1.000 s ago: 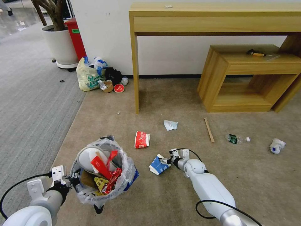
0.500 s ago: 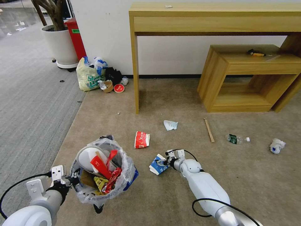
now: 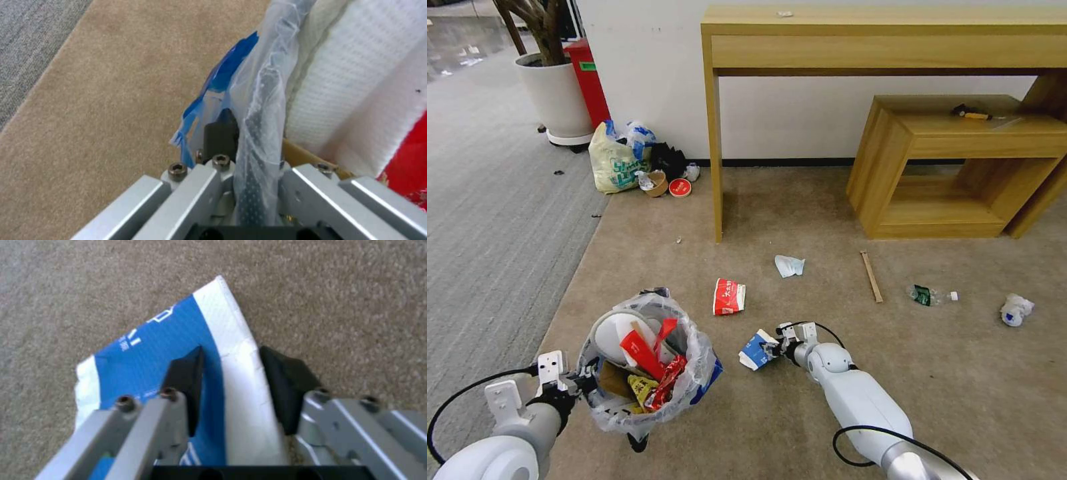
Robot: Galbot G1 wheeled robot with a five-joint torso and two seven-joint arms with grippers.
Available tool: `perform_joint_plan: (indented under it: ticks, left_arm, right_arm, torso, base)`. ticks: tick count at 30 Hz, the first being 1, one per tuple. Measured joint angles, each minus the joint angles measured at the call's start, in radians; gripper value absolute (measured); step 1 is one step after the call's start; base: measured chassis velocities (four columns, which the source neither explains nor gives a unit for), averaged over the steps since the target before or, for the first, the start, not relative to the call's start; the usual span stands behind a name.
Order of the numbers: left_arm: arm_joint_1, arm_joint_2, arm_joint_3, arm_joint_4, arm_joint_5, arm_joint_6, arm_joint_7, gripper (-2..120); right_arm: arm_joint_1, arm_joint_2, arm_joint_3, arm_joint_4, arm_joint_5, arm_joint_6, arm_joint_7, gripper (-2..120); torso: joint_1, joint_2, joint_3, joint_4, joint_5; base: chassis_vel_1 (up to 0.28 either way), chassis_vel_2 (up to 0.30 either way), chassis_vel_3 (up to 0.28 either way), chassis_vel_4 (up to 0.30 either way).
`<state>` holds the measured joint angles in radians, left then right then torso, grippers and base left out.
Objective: Pick up the trash bin and place the garbage on the floor into it.
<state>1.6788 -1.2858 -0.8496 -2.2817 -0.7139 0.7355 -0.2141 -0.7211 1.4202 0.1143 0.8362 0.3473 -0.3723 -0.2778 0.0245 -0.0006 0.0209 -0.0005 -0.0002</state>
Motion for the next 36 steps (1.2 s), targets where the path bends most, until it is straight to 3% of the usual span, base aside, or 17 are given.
perform_joint_plan:
  ticks: [10, 25, 36]
  left_arm:
    - [0.000, 0.002, 0.000, -0.006, 0.000, 0.000, -0.003, 0]
    - [0.001, 0.001, 0.000, -0.012, -0.002, 0.000, -0.003, 0]
    - [0.002, 0.004, 0.000, -0.014, -0.002, 0.000, -0.001, 0]
  right_arm:
    - [-0.010, 0.000, 0.008, 0.006, -0.002, 0.007, 0.012, 0]
    - [-0.056, -0.025, 0.035, 0.110, 0.042, 0.011, 0.039, 0]
    - [-0.126, -0.076, 0.077, 0.356, 0.064, 0.034, 0.066, 0]
  torso:
    - [0.000, 0.000, 0.000, 0.0002, 0.0002]
    - [0.000, 0.000, 0.000, 0.0001, 0.0001]
    - [0.000, 0.000, 0.000, 0.0001, 0.0002]
  base:
    - [0.000, 0.000, 0.000, 0.000]
    - [0.000, 0.000, 0.000, 0.000]
    - [0.000, 0.000, 0.000, 0.000]
